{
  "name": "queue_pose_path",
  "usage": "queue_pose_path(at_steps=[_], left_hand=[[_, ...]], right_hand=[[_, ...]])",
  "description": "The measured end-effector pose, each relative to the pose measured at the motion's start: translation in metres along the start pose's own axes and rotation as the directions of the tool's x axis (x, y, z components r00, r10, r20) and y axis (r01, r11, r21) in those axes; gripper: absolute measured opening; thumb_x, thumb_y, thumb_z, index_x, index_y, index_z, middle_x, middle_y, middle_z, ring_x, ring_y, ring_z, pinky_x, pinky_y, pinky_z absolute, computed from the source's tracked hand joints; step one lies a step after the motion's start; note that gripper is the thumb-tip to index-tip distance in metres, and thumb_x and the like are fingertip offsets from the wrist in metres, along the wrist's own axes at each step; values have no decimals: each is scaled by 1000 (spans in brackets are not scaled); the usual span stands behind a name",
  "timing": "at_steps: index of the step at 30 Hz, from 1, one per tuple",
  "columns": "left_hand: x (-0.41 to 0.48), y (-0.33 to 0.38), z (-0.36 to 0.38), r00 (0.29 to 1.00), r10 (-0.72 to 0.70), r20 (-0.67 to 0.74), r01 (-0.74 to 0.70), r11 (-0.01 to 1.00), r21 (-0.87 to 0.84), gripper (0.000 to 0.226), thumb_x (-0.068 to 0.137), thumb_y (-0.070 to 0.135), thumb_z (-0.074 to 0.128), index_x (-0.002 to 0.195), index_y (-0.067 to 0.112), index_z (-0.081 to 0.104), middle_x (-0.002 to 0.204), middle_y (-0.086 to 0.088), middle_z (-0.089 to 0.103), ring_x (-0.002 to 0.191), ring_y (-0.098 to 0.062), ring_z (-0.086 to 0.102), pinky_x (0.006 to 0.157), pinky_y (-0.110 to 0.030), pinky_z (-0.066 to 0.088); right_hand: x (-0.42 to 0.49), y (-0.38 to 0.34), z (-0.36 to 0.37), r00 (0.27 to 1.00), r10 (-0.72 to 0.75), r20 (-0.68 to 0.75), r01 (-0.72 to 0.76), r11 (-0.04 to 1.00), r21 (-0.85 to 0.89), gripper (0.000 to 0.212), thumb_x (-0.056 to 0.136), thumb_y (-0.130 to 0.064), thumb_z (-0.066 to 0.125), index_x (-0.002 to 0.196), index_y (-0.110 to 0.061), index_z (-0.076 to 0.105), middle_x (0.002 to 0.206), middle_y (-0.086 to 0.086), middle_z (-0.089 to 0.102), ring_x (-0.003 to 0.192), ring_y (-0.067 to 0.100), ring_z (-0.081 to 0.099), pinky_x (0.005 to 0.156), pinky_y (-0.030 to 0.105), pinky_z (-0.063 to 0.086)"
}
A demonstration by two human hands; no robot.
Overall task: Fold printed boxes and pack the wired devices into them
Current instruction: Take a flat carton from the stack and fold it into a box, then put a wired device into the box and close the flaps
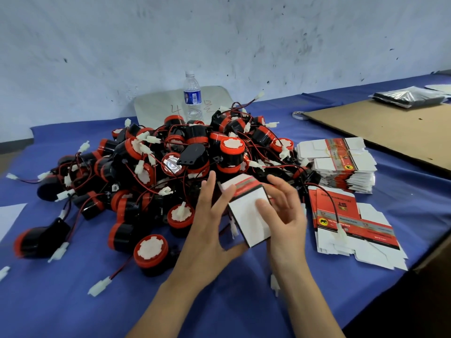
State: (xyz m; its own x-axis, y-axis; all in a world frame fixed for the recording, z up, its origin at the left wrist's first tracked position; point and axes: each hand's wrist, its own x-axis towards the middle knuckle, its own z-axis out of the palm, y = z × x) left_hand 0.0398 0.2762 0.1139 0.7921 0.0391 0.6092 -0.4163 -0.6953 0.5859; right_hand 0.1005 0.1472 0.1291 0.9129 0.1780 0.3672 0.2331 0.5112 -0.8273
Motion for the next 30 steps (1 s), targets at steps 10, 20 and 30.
queue_pose_path(at_steps=[10,20,30], left_hand=[[-5,3,10,942,-335,-13,306,877,-372,74,75,53,68,137,51,27,130,45,40,121,-1,51,95,-22,47],[-7,-11,8,958,-285,-34,268,930,-250,89,75,15,57,135,67,17,116,30,46,102,-3,52,83,-8,42],[-8,-12,6,924,-298,238,336,932,-138,104,53,57,84,137,60,22,122,26,51,115,1,51,91,-19,46]], right_hand=[[-14,-18,-30,814,-97,573,469,692,-549,21,89,-14,58,106,-14,71,114,-10,68,122,13,55,109,32,33],[58,-6,-47,951,262,163,144,92,-985,38,88,-28,66,121,-12,56,123,3,48,101,28,58,79,34,48],[58,22,-41,983,70,169,147,241,-959,37,82,-15,70,109,-11,45,115,8,44,87,32,55,68,38,45]])
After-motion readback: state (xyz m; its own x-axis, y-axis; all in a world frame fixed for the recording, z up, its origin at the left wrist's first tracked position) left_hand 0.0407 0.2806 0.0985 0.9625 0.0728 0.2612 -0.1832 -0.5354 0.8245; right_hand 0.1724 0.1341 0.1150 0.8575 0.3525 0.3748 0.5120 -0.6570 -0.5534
